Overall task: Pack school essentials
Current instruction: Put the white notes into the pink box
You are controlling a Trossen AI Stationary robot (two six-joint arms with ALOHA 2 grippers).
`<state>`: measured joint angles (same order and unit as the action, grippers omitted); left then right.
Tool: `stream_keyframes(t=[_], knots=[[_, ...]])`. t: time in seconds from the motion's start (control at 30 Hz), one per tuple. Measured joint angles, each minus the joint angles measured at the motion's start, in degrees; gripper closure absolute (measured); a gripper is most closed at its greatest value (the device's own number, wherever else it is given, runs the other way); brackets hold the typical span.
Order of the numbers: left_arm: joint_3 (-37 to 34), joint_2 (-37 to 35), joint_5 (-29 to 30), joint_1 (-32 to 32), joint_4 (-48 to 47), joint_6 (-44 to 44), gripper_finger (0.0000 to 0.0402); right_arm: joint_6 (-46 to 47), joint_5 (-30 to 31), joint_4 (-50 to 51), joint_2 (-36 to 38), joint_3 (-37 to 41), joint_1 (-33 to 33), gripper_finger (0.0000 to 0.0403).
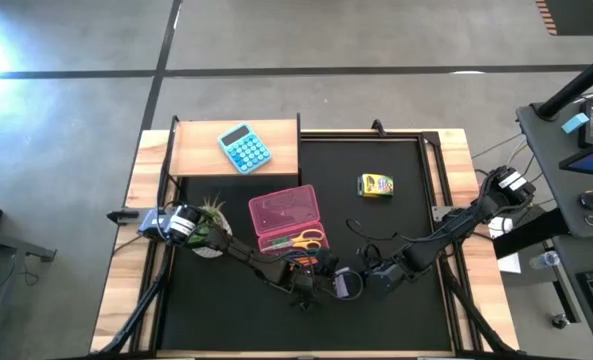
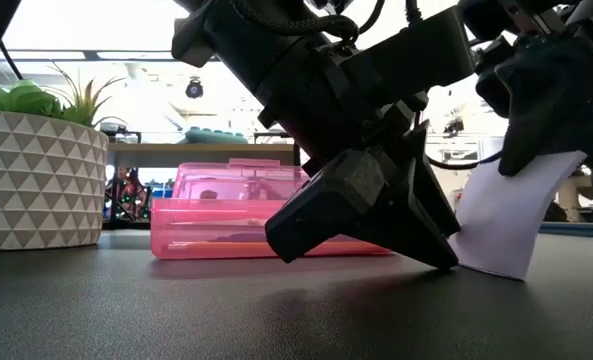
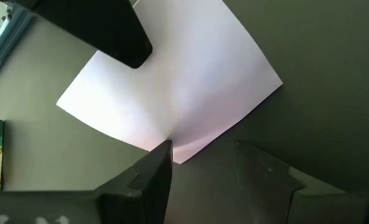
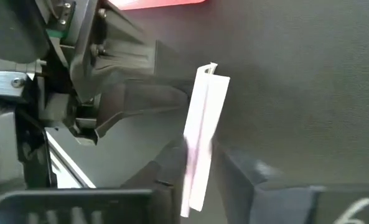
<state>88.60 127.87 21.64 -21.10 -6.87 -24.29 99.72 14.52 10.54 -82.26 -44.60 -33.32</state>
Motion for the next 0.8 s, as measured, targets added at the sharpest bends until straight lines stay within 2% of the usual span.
stream_keyframes(t=[0.1, 0.17, 0.3, 0.47, 0.63, 0.8], knots=[[0.00, -0.04, 0.02, 0.00, 0.00, 0.00, 0.0244, -0.48, 0.01, -0.04, -0.11, 0.00, -0.02, 0.0376], [0.00, -0.07, 0.03, 0.00, 0.02, 0.00, 0.0244, -0.64, 0.14, -0.04, -0.11, 0.00, -0.02, 0.0389], [0.00, -0.09, 0.39, 0.00, 0.04, 0.00, 0.0244, -0.72, 0.26, -0.04, -0.11, 0.00, -0.02, 0.0393], [-0.11, -1.65, 4.65, 0.00, -2.41, -0.06, 0.0244, -1.49, 0.48, 0.09, 0.63, 0.00, -0.02, 0.0394], [0.00, -6.29, 7.82, -0.02, -8.28, 0.00, 0.0244, -3.60, 0.66, 0.20, 2.74, 0.01, -0.01, 0.0394], [-0.02, -11.78, 8.30, -0.13, -13.55, 1.99, 0.0244, -5.45, 3.99, 1.07, 6.22, 0.02, 0.00, 0.0394]])
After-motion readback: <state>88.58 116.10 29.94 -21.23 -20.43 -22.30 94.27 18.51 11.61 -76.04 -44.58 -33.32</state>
